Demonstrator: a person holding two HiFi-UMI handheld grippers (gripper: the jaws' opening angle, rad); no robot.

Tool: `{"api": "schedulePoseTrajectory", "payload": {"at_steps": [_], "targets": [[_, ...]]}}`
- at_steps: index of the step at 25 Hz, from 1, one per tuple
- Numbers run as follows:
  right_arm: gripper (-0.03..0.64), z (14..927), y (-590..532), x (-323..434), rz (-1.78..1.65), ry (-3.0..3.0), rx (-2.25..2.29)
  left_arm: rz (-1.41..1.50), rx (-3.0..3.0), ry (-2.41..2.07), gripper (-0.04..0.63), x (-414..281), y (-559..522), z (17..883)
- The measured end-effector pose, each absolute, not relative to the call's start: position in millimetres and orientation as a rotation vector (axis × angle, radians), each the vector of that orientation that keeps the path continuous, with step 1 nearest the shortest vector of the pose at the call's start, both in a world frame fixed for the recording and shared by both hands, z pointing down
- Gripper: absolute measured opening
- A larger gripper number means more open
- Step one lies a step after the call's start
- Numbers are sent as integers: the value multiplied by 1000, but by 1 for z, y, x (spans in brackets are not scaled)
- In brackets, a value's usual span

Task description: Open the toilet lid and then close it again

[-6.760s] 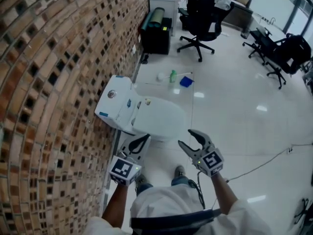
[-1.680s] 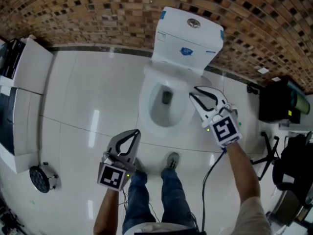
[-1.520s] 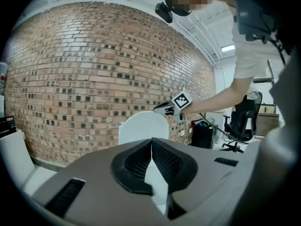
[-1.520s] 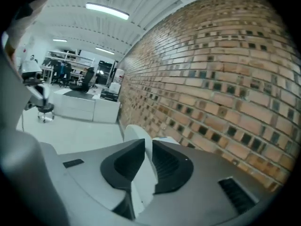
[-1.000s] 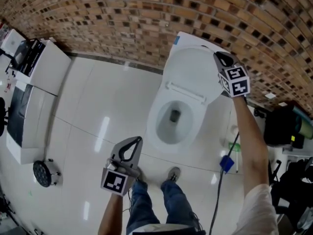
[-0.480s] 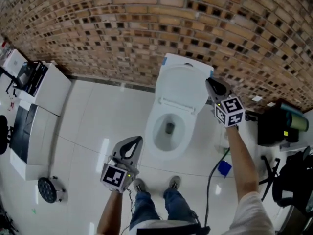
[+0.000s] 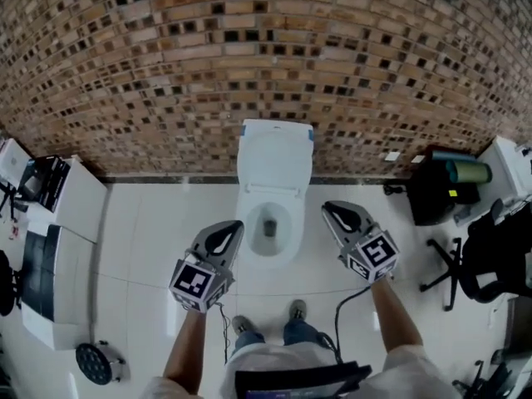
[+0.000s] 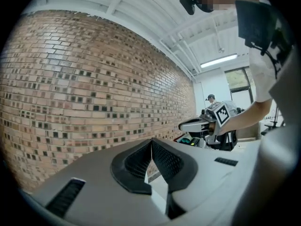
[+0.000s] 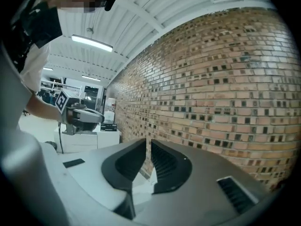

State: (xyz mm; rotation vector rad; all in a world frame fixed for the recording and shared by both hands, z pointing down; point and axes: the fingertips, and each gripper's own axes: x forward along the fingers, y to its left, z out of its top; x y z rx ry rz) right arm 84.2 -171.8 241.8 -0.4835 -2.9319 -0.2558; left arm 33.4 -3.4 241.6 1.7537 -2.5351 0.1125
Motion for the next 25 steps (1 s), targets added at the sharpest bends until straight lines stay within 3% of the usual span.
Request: {"api": "schedulePoseTrajectory", "payload": {"at_steps": [10,25], "targets": [[29,282,-131,164,-88,-2910,-413,167,1873,-2383,-3,102,2,253],[29,287,-101,179,-136,-2885,-464,181,1825,-2423,-6,110,16,257]]}}
